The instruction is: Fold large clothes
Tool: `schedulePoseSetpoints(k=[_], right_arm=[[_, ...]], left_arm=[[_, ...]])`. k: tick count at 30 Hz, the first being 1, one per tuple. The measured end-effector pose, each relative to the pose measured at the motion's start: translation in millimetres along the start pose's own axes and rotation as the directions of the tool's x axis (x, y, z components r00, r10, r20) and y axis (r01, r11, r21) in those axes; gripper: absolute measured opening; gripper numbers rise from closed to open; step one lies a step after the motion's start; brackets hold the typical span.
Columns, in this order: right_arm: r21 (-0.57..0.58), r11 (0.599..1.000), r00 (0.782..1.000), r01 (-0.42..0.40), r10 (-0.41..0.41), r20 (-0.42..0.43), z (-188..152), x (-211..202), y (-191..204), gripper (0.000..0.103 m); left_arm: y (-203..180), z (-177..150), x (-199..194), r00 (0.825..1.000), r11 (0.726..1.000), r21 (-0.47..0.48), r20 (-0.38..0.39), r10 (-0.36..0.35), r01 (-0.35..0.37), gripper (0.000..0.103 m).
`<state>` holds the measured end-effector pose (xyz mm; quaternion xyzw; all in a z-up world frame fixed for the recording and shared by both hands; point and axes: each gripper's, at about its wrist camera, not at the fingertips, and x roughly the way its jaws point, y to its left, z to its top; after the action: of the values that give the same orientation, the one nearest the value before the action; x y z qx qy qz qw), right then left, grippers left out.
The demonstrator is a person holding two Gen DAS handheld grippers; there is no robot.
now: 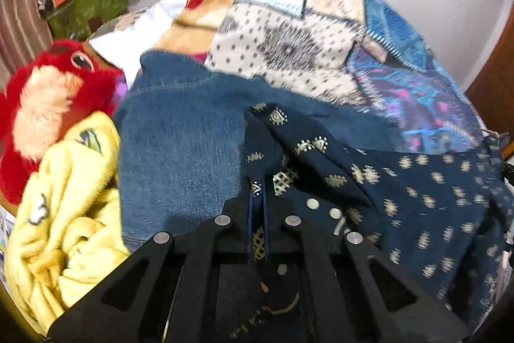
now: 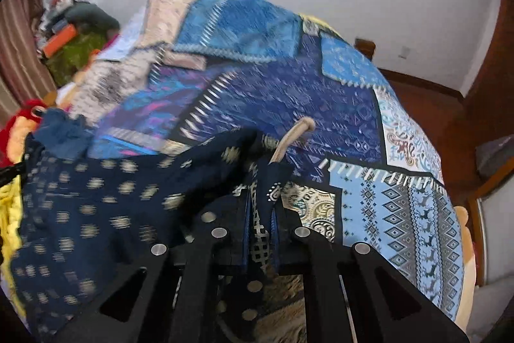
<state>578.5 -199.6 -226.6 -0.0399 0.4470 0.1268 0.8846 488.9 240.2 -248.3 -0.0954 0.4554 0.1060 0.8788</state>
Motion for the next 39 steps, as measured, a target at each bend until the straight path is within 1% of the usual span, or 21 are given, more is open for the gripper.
schedulePoseSetpoints(k=[2,3,5,6,7,9,11,12,13,14,15,16,18,22,26,29,30,32,35,37,39], right_arm=[[0.011,1.0,1.0,-0.006,0.006,-0.008,-5,7,-5,0.008],[0.005,1.0,1.0,-0.007,0.007,0.002,-8,7,-7,0.008],[-0.011,1.0,1.0,0.007,-0.007,0.0,-12,6,-9,0.012],[-0.026,0.999,0.999,0.036,-0.036,-0.008,-15,5,-10,0.025],[-0.039,0.995,0.996,0.094,-0.094,-0.007,-17,3,-11,0.052],[-0.062,0.983,0.985,0.174,-0.173,0.012,-22,-6,-15,0.079],[-0.06,0.987,0.989,0.148,-0.149,-0.001,-27,-16,-20,0.079],[-0.051,0.991,0.992,0.125,-0.125,-0.008,-31,-24,-22,0.079],[-0.043,0.994,0.995,0.101,-0.101,-0.011,-35,-34,-23,0.079],[-0.039,0.996,0.996,0.085,-0.085,-0.01,-39,-42,-23,0.079],[-0.035,0.997,0.998,0.062,-0.062,-0.009,-44,-55,-22,0.079],[-0.034,0.998,0.999,0.052,-0.052,-0.009,-47,-64,-20,0.079],[-0.035,0.999,1.0,0.021,-0.021,0.007,-58,-91,-14,0.079],[-0.057,0.998,0.999,-0.011,0.014,0.046,-78,-145,1,0.079],[-0.074,0.996,0.995,-0.045,0.051,0.089,-100,-196,14,0.079],[-0.084,0.994,0.992,-0.067,0.075,0.104,-120,-229,22,0.079],[-0.088,0.994,0.991,-0.07,0.08,0.11,-128,-240,24,0.079],[-0.095,0.992,0.989,-0.082,0.093,0.111,-147,-257,29,0.079],[-0.094,0.991,0.989,-0.097,0.106,0.1,-174,-273,33,0.079],[-0.081,0.99,0.988,-0.119,0.125,0.085,-191,-276,33,0.079],[-0.059,0.987,0.987,-0.152,0.155,0.048,-210,-276,33,0.079]], left_arm=[[-3,-4,11,1.0,1.0,0.013,-0.014,0.017,-0.017,0.005],[-5,-6,18,0.999,0.999,0.027,-0.022,0.033,-0.032,0.006],[-11,-10,25,0.998,0.996,0.062,-0.013,0.061,-0.06,0.009],[-11,-11,24,0.998,0.995,0.074,-0.006,0.067,-0.067,0.009],[-14,-13,24,0.997,0.993,0.097,-0.002,0.072,-0.071,0.009],[-17,-16,20,0.996,0.987,0.134,-0.007,0.084,-0.083,0.009],[-18,-20,12,0.996,0.985,0.151,-0.012,0.084,-0.081,0.011],[-19,-22,6,0.997,0.984,0.159,-0.012,0.08,-0.077,0.015],[-20,-24,0,0.997,0.983,0.166,-0.011,0.075,-0.072,0.024],[-22,-26,-7,0.998,0.983,0.173,-0.009,0.066,-0.064,0.03],[-24,-30,-17,0.998,0.982,0.183,-0.001,0.056,-0.055,0.04],[-28,-35,-30,0.999,0.979,0.197,0.016,0.052,-0.054,0.044],[-34,-42,-50,0.998,0.973,0.225,0.04,0.048,-0.056,0.045],[-45,-61,-102,0.997,0.965,0.259,0.078,0.016,-0.036,0.051],[-49,-82,-156,0.992,0.962,0.272,0.122,-0.021,-0.013,0.055],[-47,-99,-189,0.989,0.963,0.271,0.14,-0.047,0.008,0.059],[-45,-104,-195,0.988,0.963,0.27,0.143,-0.054,0.013,0.062],[-41,-120,-215,0.986,0.962,0.271,0.151,-0.072,0.029,0.066],[-35,-140,-231,0.985,0.962,0.271,0.148,-0.088,0.045,0.072],[-28,-160,-236,0.985,0.964,0.253,0.124,-0.118,0.084,0.077],[-20,-182,-233,0.984,0.965,0.222,0.085,-0.158,0.136,0.078]])
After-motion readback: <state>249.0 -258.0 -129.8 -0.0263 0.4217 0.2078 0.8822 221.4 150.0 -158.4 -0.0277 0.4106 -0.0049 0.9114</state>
